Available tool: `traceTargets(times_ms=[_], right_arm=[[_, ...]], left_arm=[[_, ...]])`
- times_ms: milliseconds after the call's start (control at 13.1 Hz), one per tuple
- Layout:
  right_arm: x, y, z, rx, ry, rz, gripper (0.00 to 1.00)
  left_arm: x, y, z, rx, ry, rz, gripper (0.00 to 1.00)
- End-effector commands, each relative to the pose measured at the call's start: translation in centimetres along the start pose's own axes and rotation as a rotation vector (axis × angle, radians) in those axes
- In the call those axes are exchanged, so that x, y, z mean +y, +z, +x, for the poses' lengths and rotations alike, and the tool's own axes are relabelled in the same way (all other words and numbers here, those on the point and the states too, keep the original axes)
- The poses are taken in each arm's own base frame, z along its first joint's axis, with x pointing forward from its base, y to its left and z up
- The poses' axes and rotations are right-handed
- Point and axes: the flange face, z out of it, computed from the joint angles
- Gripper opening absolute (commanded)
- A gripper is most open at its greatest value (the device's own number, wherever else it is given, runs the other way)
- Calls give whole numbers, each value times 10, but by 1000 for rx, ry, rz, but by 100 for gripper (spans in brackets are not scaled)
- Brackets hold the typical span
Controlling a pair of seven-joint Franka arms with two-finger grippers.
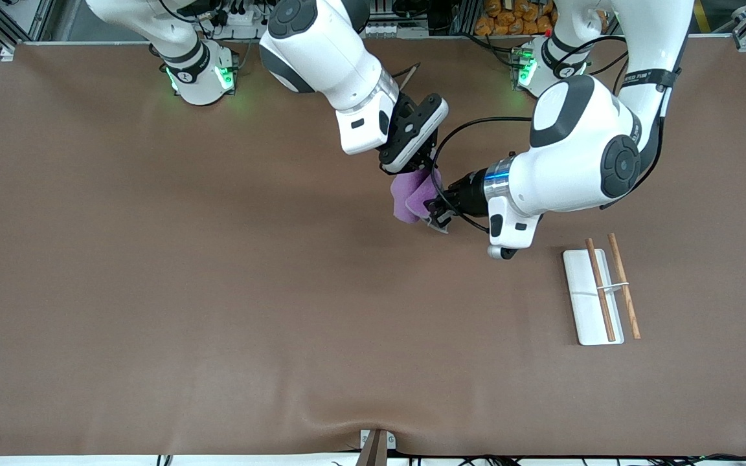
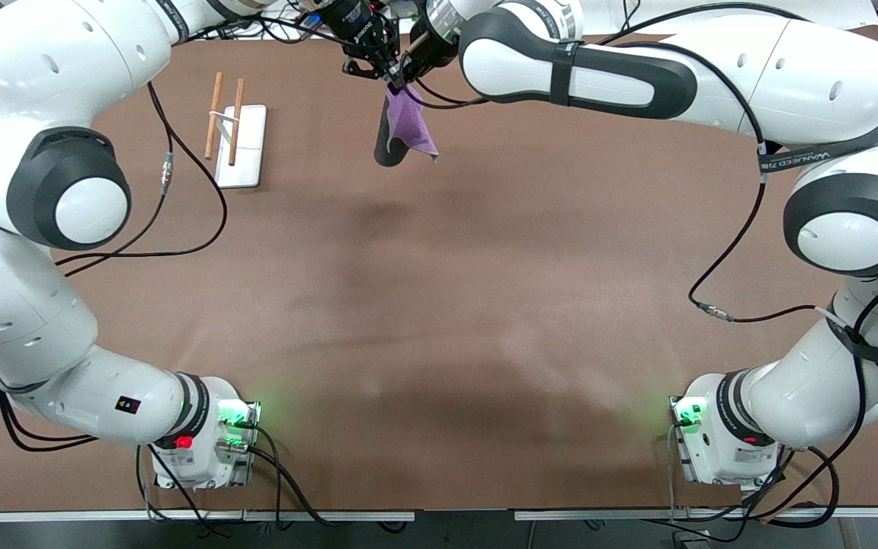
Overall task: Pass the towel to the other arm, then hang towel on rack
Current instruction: 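Open the right gripper to release the towel while the left gripper holds it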
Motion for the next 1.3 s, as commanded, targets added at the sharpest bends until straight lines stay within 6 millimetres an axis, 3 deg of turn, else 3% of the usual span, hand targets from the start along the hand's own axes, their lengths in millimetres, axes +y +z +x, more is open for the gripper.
traceTargets(times_ms=[0, 153, 458, 535, 611, 1069, 1222], right_arm=[[-2, -5, -3, -2, 20, 1, 0], [-1, -5, -3, -1, 21, 0, 0], [-1, -6, -2, -2, 20, 0, 0], [0, -6, -2, -4, 21, -1, 46], [0, -7, -3, -7, 24, -4, 99], [6, -25, -8, -73, 27, -39, 100], [36, -41, -11, -133, 64, -78, 100]], left_arm=[[0, -11, -6, -13, -3, -9, 0], [3, -35, -9, 14, 12, -43, 0], [-3, -77, 4, 50, 15, -91, 0], [-6, -82, 8, 66, 34, -85, 0], [-9, -90, 6, 92, 62, -71, 0], [-54, -135, 61, 130, 208, 23, 0], [-70, -143, 81, 160, 265, 88, 0]])
